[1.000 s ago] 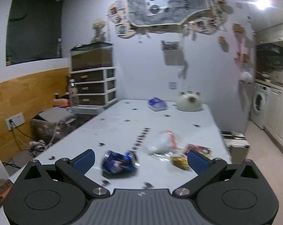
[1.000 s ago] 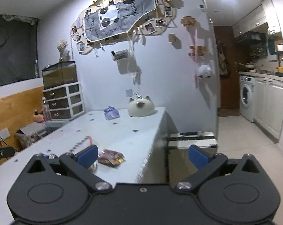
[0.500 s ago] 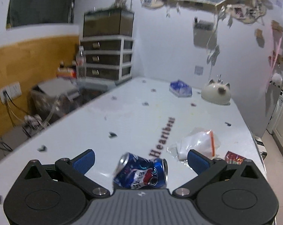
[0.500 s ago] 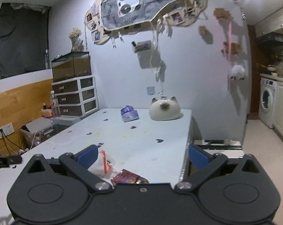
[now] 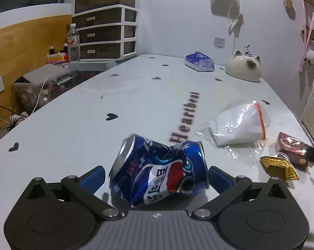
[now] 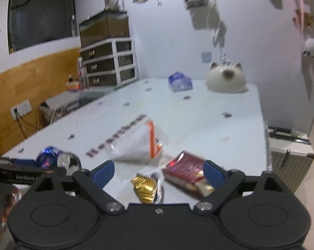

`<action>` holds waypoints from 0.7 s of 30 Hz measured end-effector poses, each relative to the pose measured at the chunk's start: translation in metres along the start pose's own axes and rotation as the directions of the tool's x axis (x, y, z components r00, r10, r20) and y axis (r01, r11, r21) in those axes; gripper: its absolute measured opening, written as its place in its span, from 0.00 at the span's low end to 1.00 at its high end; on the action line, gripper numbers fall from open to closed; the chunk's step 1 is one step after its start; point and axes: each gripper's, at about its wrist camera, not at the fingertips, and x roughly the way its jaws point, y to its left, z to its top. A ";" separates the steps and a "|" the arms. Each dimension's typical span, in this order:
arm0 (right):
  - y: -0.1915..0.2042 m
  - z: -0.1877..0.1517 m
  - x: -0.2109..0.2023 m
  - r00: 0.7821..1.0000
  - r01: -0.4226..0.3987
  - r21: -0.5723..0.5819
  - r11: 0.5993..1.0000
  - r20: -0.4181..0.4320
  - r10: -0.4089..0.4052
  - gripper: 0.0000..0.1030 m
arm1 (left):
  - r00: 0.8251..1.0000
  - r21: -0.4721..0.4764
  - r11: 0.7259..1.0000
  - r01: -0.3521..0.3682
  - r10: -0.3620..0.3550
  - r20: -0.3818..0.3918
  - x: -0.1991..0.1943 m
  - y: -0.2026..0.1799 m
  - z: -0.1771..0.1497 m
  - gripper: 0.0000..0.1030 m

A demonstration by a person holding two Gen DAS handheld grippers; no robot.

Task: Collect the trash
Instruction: 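Grasp the blue Pepsi can with the left tool while the right tool grasps the gold foil wrapper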

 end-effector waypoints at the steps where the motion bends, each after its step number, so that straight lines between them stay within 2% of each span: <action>1: 0.003 -0.002 0.007 1.000 -0.004 -0.010 1.000 -0.014 0.004 0.88 | 1.000 -0.001 1.000 0.002 -0.002 0.000 0.002 0.000 0.000 1.00; 6: 0.016 -0.005 0.036 0.997 -0.020 -0.062 0.998 -0.082 0.015 0.86 | 1.000 0.010 1.000 0.001 -0.001 0.000 0.013 0.000 0.000 1.00; 9: 0.022 -0.008 0.048 0.994 -0.010 -0.093 0.996 -0.113 -0.001 0.80 | 1.000 0.002 1.000 0.001 -0.001 0.008 0.015 0.002 0.002 1.00; 12: 0.024 -0.012 0.055 0.991 0.005 -0.100 0.995 -0.132 -0.019 0.69 | 1.000 -0.006 1.000 -0.004 0.004 0.017 0.015 0.004 0.002 1.00; 14: 0.024 -0.014 0.057 0.990 0.011 -0.098 0.995 -0.141 -0.025 0.52 | 1.000 -0.009 1.000 -0.006 0.006 0.022 0.017 0.005 0.003 1.00; 17: 0.026 -0.017 0.052 0.992 0.017 -0.107 0.994 -0.122 -0.030 0.34 | 1.000 -0.016 1.000 -0.006 0.006 0.028 0.020 0.007 0.003 1.00; 21: 0.034 -0.022 0.046 0.993 0.000 -0.135 0.991 -0.119 -0.017 0.33 | 0.999 -0.036 0.999 0.014 -0.012 0.046 0.017 0.008 0.002 0.99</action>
